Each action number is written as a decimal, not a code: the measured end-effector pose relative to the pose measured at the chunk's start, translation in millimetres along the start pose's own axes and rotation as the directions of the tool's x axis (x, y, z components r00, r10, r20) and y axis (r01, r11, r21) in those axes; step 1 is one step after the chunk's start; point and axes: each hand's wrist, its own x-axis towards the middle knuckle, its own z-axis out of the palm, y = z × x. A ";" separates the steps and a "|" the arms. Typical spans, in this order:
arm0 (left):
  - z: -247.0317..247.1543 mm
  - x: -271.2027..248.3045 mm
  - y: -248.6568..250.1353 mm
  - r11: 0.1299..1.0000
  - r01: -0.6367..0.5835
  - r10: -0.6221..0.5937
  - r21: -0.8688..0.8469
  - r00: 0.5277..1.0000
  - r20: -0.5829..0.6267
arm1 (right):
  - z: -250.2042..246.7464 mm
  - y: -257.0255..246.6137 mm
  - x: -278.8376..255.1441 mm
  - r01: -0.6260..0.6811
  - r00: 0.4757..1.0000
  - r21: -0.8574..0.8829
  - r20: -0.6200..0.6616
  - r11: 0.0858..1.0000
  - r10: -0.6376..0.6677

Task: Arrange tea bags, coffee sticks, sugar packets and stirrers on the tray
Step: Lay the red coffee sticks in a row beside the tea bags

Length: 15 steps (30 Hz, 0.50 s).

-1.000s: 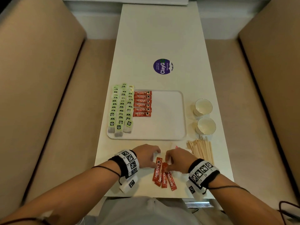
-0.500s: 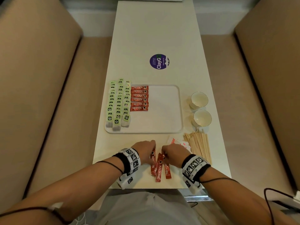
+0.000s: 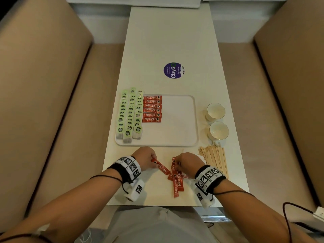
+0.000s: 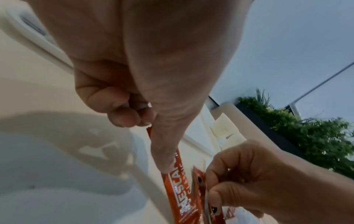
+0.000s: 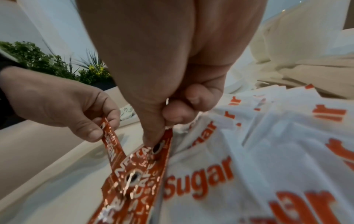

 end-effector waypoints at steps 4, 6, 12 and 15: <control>-14.4 -5.5 -4.6 0.996 -0.024 0.024 -0.082 1.000 -0.002 | -12.9 -0.8 0.6 0.063 0.997 0.020 -0.055 0.998 -0.062; -22.1 -8.7 -4.6 0.990 -0.042 0.043 -0.137 0.999 0.006 | -23.2 -4.6 1.3 0.093 0.994 0.014 -0.061 0.996 -0.092; -40.0 -17.4 -1.6 0.956 -0.110 0.090 -0.272 0.992 -0.085 | -61.0 -17.7 -1.8 0.143 0.986 0.054 -0.096 0.988 -0.137; -46.8 -20.1 -1.6 0.909 -0.092 0.052 -0.406 0.993 -0.108 | -76.4 -22.3 -4.5 0.174 0.977 0.123 -0.142 0.977 -0.156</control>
